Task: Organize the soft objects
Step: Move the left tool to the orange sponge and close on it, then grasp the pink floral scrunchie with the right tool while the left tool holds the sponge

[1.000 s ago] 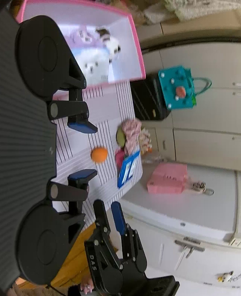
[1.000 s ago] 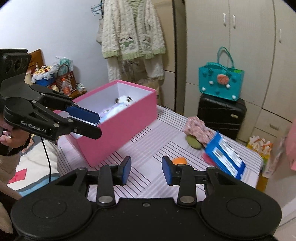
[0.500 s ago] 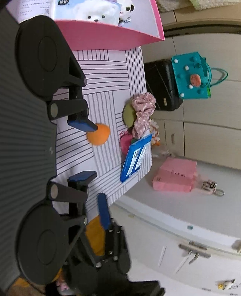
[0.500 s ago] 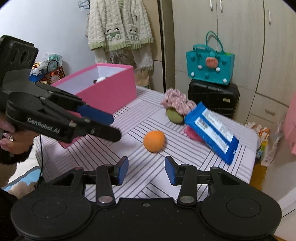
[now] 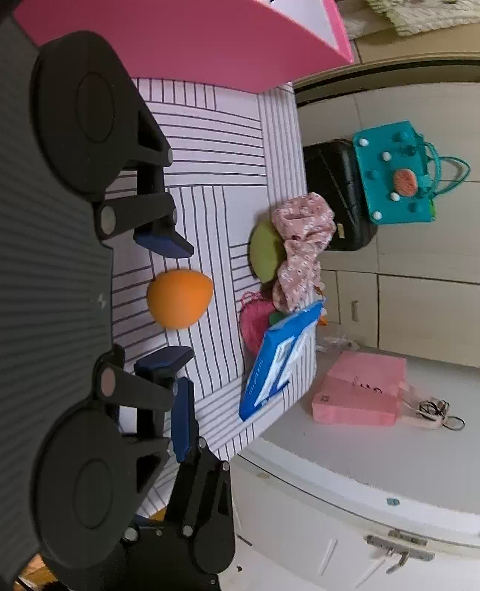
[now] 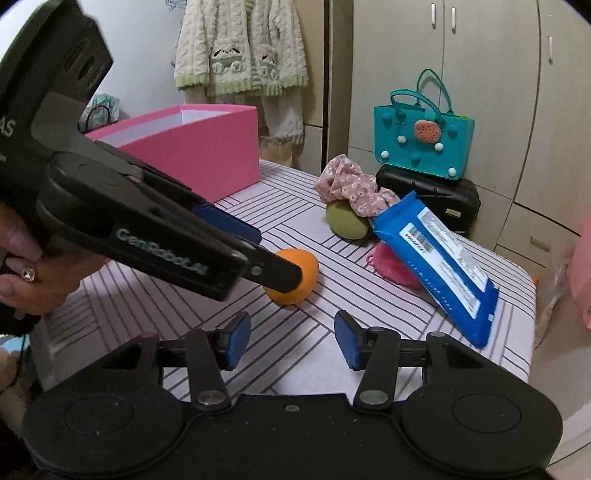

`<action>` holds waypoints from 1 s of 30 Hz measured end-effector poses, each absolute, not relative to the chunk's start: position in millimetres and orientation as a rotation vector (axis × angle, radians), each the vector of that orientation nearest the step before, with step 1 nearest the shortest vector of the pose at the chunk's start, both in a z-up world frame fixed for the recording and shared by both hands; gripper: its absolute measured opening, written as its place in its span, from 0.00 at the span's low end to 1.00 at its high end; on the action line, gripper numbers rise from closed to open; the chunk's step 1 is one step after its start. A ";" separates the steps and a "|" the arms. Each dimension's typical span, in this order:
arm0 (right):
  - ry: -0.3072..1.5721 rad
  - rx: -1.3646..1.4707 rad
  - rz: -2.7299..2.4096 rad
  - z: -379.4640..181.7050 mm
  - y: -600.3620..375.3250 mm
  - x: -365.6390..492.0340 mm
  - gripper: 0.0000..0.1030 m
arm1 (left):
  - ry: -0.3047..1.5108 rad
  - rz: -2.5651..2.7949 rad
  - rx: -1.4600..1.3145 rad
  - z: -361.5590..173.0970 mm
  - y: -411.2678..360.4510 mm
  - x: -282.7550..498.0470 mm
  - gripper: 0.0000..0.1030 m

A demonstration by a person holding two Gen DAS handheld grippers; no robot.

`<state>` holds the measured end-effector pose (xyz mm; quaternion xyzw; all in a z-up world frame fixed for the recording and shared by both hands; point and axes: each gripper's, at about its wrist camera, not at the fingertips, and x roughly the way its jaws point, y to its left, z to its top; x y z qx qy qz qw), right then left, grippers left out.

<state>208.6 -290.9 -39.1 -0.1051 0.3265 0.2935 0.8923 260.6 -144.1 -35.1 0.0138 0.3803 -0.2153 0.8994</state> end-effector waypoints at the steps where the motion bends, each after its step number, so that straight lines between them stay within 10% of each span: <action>1: 0.677 -0.218 0.608 -41.3 -289.2 211.5 0.54 | 0.795 -0.443 0.023 -37.2 -144.3 263.7 0.50; 18: 0.722 -0.183 0.607 -25.7 -322.8 235.4 0.58 | 0.833 -0.409 -0.120 -63.5 -147.0 285.0 0.53; 30: 0.709 -0.044 0.652 14.0 -335.1 279.9 0.60 | 0.829 -0.432 -0.228 -67.6 -138.9 287.2 0.36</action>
